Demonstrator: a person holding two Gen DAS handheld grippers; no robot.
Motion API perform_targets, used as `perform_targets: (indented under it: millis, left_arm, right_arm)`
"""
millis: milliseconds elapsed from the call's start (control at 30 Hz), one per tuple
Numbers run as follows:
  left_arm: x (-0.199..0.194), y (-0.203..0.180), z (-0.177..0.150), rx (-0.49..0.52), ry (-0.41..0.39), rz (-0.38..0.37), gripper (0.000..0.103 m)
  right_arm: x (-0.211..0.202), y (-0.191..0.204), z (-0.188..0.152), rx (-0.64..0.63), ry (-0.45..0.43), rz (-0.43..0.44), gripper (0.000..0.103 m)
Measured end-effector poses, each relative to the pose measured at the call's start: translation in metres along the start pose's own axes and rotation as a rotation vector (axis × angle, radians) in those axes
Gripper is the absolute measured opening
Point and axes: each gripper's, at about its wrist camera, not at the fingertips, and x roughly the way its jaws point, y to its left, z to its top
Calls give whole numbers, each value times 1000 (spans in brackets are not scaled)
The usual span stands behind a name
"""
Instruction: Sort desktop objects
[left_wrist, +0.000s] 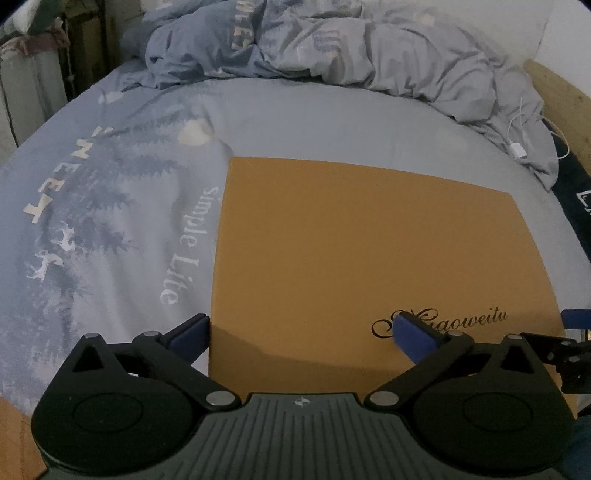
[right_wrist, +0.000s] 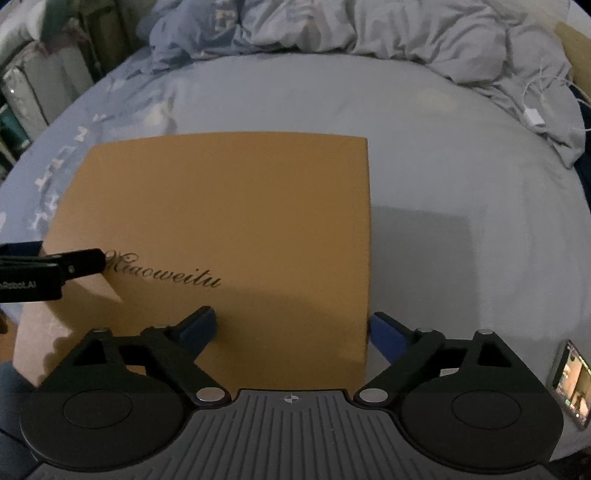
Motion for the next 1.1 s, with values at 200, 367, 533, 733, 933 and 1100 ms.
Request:
perform_targets:
  millis: [200, 367, 533, 733, 933, 1100]
  left_arm:
    - [3, 0, -2, -4, -4, 0, 103]
    - [3, 1, -3, -9, -8, -3, 103]
    - [-4, 4, -3, -15, -21, -13, 103]
    - [-28, 6, -6, -10, -87, -26, 103]
    - [-73, 8, -11, 7, -218, -36, 103]
    - [-105, 6, -17, 48, -310, -31, 103]
  right_arm:
    - [6, -2, -1, 4, 5, 3, 93]
    - [4, -2, -1, 2, 1, 6, 93]
    - [-2, 1, -2, -3, -14, 11, 93]
    - [-28, 4, -2, 11, -84, 51, 103]
    - [-72, 6, -5, 7, -197, 71, 103]
    - [-106, 5, -13, 9, -298, 86, 103]
